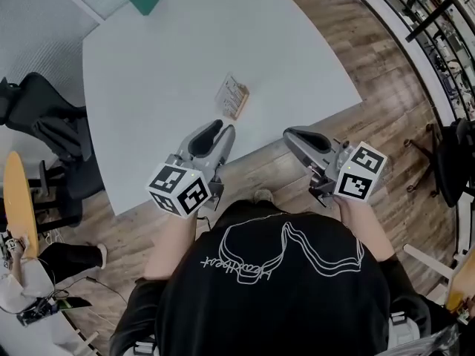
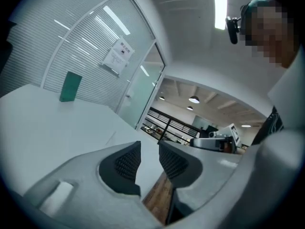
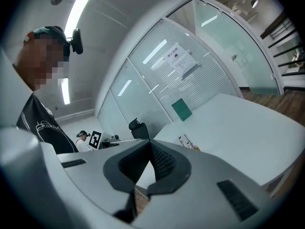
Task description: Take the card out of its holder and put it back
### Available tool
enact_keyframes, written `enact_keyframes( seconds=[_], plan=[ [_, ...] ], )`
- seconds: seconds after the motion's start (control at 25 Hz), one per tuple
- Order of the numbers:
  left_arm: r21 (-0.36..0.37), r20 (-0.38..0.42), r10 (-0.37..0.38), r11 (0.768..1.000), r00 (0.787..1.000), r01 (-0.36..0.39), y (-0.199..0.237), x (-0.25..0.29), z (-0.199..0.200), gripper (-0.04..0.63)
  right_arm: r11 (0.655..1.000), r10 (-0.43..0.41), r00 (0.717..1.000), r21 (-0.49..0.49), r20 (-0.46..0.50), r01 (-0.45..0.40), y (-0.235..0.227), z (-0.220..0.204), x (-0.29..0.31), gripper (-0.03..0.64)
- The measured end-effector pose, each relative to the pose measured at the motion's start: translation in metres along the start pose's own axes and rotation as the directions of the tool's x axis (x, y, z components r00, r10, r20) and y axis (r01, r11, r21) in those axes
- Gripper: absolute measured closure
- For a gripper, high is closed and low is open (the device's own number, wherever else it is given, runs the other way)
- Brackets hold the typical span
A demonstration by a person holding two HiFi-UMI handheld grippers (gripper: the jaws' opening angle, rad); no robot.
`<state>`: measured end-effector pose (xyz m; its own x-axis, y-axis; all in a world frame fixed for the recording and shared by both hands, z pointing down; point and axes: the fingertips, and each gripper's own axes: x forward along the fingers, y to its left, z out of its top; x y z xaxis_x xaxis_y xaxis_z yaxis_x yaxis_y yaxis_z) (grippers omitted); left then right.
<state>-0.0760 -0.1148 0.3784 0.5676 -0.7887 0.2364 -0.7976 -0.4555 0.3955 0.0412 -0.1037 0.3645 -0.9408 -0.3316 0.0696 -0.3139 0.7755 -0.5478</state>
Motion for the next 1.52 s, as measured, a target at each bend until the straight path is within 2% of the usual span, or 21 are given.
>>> enact_keyframes(
  seconds=[0.24,0.48,0.84,1.16,1.52],
  plan=[
    [0.081,0.000,-0.198,0.977,0.980,0.197,-0.074,-0.012,0.016,0.560,0.996,0.037,0.999,-0.084,-0.008,-0.038,0.033,0.006,-0.004,0.607],
    [0.143,-0.009,-0.294,0.946,0.956,0.292,-0.112,-0.049,0.027,0.581,0.989,0.055,0.998,-0.141,0.023,-0.051,0.084,0.010,-0.009,0.607],
    [0.194,-0.026,-0.344,0.919,0.938,0.343,-0.132,-0.101,0.028,0.581,0.985,0.061,0.995,-0.167,0.075,-0.047,0.149,0.001,-0.013,0.609],
    [0.208,-0.017,-0.321,0.925,0.947,0.318,-0.123,-0.129,0.019,0.581,0.985,0.049,0.996,-0.167,0.074,-0.036,0.177,-0.015,-0.004,0.609],
    [0.197,-0.001,-0.333,0.924,0.943,0.326,-0.124,-0.137,0.016,0.581,0.985,0.036,0.997,-0.170,0.075,-0.023,0.183,-0.023,-0.004,0.608]
  ],
)
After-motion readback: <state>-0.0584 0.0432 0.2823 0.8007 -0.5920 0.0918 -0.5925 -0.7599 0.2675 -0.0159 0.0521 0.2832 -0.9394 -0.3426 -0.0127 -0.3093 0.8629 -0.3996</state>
